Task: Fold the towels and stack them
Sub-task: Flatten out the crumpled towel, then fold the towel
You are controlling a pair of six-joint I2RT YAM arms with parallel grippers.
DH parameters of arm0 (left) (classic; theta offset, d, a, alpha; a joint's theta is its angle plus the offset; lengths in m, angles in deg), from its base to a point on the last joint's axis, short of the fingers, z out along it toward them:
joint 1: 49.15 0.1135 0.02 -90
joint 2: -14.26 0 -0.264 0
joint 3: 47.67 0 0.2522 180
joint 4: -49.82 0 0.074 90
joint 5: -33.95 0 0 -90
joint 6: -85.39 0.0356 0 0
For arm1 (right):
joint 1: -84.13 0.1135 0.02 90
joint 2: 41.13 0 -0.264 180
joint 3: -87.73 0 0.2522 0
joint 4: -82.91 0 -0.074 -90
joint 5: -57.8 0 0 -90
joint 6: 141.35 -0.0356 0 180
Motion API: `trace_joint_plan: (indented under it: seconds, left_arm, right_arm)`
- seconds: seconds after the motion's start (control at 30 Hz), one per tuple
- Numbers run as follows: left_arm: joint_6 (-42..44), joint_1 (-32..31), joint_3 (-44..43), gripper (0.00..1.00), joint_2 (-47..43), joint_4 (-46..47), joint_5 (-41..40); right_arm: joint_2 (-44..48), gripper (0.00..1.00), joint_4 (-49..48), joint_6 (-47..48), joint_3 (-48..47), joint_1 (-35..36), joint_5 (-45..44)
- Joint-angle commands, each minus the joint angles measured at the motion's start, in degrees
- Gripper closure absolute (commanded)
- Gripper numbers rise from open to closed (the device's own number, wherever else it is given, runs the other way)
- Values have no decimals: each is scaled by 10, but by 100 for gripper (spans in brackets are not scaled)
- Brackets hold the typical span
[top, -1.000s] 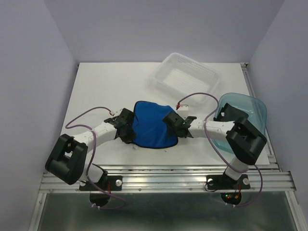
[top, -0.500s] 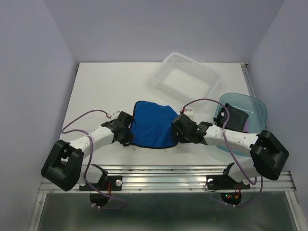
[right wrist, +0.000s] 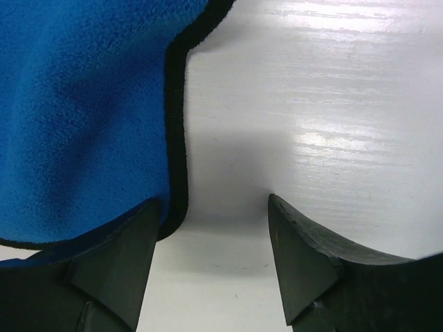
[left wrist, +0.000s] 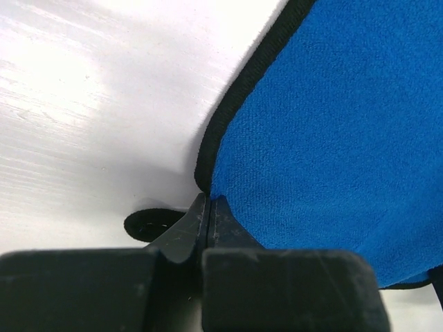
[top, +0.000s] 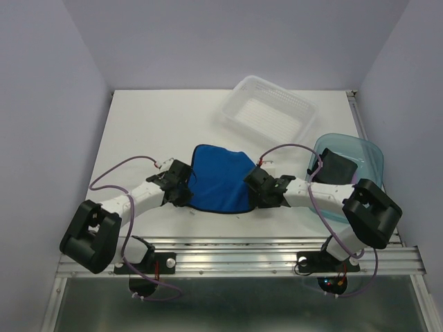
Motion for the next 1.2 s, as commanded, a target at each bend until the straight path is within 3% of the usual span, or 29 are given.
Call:
trace_joint_plan:
  seconds: [0.0, 0.17, 0.23, 0.43, 0.6, 0.9, 1.1, 1.17]
  left_arm:
    - [14, -2, 17, 100, -22, 16, 1]
    - [14, -2, 26, 100, -39, 28, 14]
    - [15, -2, 30, 100, -45, 30, 17]
    - [13, -2, 42, 100, -66, 40, 15]
    - [20, -2, 52, 100, -87, 49, 20]
    - [42, -3, 62, 100, -264, 77, 47]
    - [32, -3, 37, 100, -480, 55, 33]
    - [36, -3, 22, 100, -544, 55, 48]
  right_arm:
    - [-9, 32, -17, -7, -15, 5, -4]
    - [-21, 36, -24, -13, -23, 6, -3]
    - [-31, 49, -16, -15, -29, 11, -11]
    - [-57, 60, 32, -60, -34, 25, -41]
    - [-42, 99, -10, -61, -2, 27, -9]
    - [147, 99, -76, 45, 6, 30, 25]
    - [291, 99, -24, 54, -44, 29, 73]
    - [344, 99, -51, 62, -48, 30, 139]
